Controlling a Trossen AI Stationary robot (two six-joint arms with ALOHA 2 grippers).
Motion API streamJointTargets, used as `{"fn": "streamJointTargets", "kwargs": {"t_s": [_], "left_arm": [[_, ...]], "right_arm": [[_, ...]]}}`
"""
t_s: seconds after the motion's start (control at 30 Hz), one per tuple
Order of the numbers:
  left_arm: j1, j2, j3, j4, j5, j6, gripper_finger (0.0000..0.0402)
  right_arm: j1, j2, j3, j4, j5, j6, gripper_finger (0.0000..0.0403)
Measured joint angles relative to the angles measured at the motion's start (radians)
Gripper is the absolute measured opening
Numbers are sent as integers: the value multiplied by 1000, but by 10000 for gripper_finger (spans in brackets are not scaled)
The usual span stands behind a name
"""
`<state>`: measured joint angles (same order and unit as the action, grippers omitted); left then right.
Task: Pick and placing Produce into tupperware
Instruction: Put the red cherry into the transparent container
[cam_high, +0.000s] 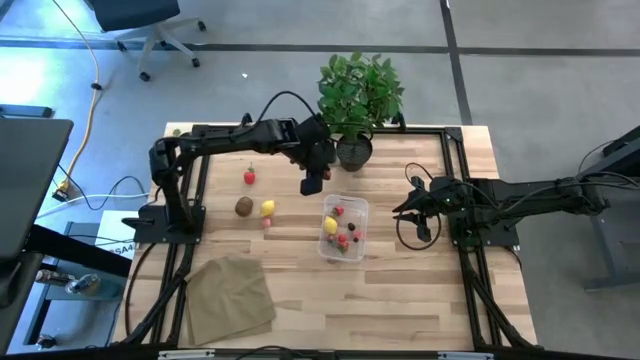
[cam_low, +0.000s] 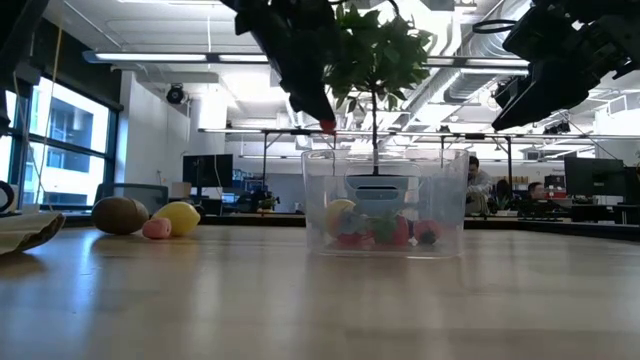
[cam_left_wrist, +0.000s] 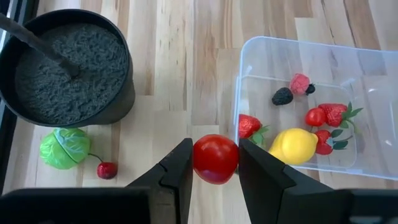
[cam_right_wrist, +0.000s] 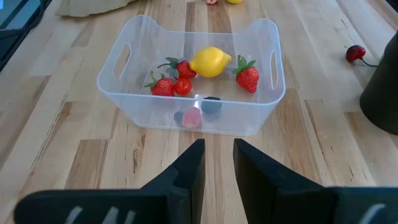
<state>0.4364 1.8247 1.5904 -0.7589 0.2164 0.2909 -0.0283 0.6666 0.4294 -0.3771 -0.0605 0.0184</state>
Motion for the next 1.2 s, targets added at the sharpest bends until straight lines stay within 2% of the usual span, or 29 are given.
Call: {"fn": "streamJointTargets", "kwargs": {"t_s": [0.2, 0.4, 0.57, 0.73, 0.87, 1.0, 1.2], "left_arm": [[-27, -57, 0, -30, -45, 0, 99], [-127, -105, 0, -60, -160, -22, 99], [-229, -106, 0, -52, -237, -67, 99], [-310, -52, -1, -9, -286, -92, 99], [-334, 16, 0, 48, -279, -96, 99], [-331, 89, -2, 99, -210, -96, 99], [-333, 171, 0, 184, -168, -78, 99]], "right_arm": [[0, 0, 0, 0, 0, 0, 73], [0, 0, 0, 0, 0, 0, 73], [0, 0, 0, 0, 0, 0, 73], [0, 0, 0, 0, 0, 0, 73], [0, 0, 0, 0, 0, 0, 73], [0, 0, 0, 0, 0, 0, 73], [0, 0, 0, 0, 0, 0, 73]]}}
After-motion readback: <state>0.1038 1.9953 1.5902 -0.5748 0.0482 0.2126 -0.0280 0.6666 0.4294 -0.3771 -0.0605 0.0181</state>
